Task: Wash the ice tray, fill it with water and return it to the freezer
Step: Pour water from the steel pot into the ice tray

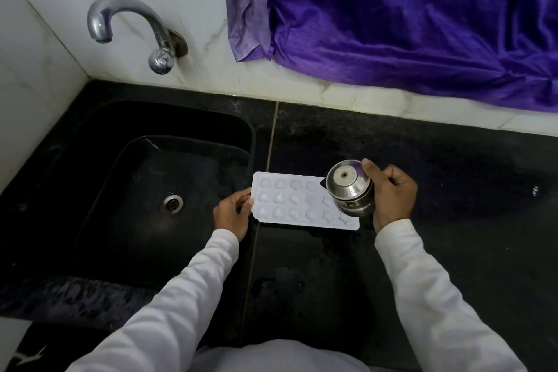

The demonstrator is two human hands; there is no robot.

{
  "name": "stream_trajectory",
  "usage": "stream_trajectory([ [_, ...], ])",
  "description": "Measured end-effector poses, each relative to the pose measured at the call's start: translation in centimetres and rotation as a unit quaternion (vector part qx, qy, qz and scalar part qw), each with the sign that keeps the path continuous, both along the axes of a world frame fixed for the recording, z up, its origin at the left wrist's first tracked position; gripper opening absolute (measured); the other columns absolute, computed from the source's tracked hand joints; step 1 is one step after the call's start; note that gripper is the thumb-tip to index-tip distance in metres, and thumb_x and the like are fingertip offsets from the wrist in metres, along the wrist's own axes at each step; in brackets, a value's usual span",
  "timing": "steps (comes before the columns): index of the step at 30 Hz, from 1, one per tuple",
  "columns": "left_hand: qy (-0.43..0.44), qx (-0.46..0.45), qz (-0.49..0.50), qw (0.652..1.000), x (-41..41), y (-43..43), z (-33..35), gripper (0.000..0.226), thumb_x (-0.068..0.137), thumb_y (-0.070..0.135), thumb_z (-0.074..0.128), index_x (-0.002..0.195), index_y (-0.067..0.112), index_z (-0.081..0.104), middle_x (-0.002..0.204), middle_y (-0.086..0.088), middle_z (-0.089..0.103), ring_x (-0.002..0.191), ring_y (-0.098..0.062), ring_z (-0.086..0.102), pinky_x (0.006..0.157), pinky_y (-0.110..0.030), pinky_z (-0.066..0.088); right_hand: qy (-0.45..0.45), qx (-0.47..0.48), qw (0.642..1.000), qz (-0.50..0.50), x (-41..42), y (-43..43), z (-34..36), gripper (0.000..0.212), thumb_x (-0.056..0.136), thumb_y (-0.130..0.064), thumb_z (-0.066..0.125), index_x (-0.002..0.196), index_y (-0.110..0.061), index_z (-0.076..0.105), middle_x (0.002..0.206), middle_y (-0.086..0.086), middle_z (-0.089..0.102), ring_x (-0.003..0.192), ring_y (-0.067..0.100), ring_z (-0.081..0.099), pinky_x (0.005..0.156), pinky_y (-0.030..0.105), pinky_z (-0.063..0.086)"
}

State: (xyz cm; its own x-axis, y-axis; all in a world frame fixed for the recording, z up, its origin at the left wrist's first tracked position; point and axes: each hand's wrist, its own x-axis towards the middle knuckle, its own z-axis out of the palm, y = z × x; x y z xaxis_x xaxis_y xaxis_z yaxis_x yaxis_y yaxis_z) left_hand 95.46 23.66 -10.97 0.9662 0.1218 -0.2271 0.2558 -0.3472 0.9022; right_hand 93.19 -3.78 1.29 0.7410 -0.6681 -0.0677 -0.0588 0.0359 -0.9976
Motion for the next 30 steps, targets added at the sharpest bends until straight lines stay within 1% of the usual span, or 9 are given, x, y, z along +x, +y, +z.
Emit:
stream_trajectory([
  [3,0.002,0.001,0.001,1.0,0.0,0.0,0.0,0.026,0.091,0.012,0.065,0.115,0.019,0.072,0.103,0.005,0.075,0.101,-0.009,0.069,0.101,-0.033,0.051,-0.006,-0.007,1.0,0.013,0.3,0.5,0.1,0.046,0.08,-0.016,0.081,0.056,-0.012,0.042,0.056,0.002,0.04,0.058,0.016,0.041,0.058,0.026,0.046],
  [6,0.003,-0.001,0.003,1.0,0.0,0.0,0.0,0.026,0.091,0.012,0.066,0.115,0.018,0.072,0.103,0.004,0.075,0.1,-0.01,0.07,0.101,-0.034,0.051,-0.005,-0.037,0.999,0.03,0.5,1.0,0.1,0.05,0.079,-0.019,0.082,0.05,-0.02,0.041,0.053,-0.002,0.037,0.057,0.016,0.037,0.06,0.028,0.045],
  [10,0.003,-0.002,0.006,1.0,0.0,-0.1,0.4,0.025,0.092,0.011,0.065,0.115,0.017,0.072,0.101,0.004,0.075,0.099,-0.009,0.069,0.101,-0.03,0.05,0.001,-0.065,0.997,0.051,0.8,1.4,0.0,0.052,0.079,-0.02,0.082,0.046,-0.022,0.041,0.05,-0.008,0.037,0.054,0.011,0.037,0.06,0.028,0.043],
  [12,0.003,-0.004,0.008,1.0,-0.1,-0.2,0.6,0.025,0.092,0.009,0.065,0.115,0.017,0.072,0.1,0.004,0.075,0.098,-0.008,0.069,0.101,-0.028,0.049,0.004,-0.08,0.995,0.06,0.9,1.6,0.0,0.052,0.079,-0.02,0.082,0.047,-0.022,0.041,0.051,-0.006,0.038,0.055,0.013,0.037,0.06,0.029,0.043],
  [16,0.003,-0.011,0.01,1.0,-0.3,-0.3,1.0,0.026,0.092,0.008,0.064,0.116,0.016,0.072,0.097,0.007,0.074,0.095,-0.004,0.068,0.101,-0.025,0.049,0.004,-0.108,0.992,0.068,0.9,1.9,-0.1,0.05,0.078,-0.02,0.082,0.051,-0.016,0.041,0.054,0.001,0.039,0.055,0.014,0.037,0.058,0.028,0.041],
  [20,0.004,-0.005,0.004,1.0,-0.2,-0.3,1.0,0.026,0.092,0.01,0.064,0.116,0.016,0.071,0.102,0.005,0.075,0.099,-0.007,0.069,0.101,-0.027,0.049,0.001,-0.117,0.991,0.067,0.8,1.9,-0.3,0.048,0.079,-0.019,0.082,0.054,-0.011,0.042,0.055,0.004,0.039,0.055,0.016,0.036,0.057,0.028,0.04],
  [24,0.011,-0.009,0.004,1.0,-0.2,-0.3,1.1,0.026,0.093,0.01,0.063,0.117,0.017,0.071,0.102,0.006,0.074,0.1,-0.006,0.068,0.102,-0.028,0.049,-0.005,-0.126,0.99,0.066,0.8,1.8,-0.5,0.051,0.079,-0.019,0.082,0.057,0.0,0.04,0.057,0.009,0.039,0.056,0.018,0.036,0.058,0.028,0.04],
  [27,0.011,-0.006,0.003,1.0,-0.3,-0.2,1.0,0.026,0.092,0.011,0.064,0.117,0.017,0.071,0.102,0.006,0.075,0.1,-0.007,0.069,0.103,-0.03,0.049,-0.004,-0.13,0.989,0.066,0.8,1.8,-0.6,0.051,0.079,-0.019,0.082,0.058,0.002,0.041,0.057,0.01,0.04,0.056,0.018,0.037,0.058,0.029,0.042],
  [30,0.011,-0.005,0.002,1.0,-0.3,-0.2,1.1,0.026,0.093,0.011,0.063,0.117,0.018,0.072,0.1,0.008,0.074,0.1,-0.006,0.068,0.104,-0.029,0.048,-0.003,-0.132,0.989,0.066,0.8,1.8,-0.6,0.049,0.079,-0.019,0.082,0.059,0.003,0.042,0.058,0.011,0.041,0.056,0.018,0.038,0.058,0.03,0.043],
])
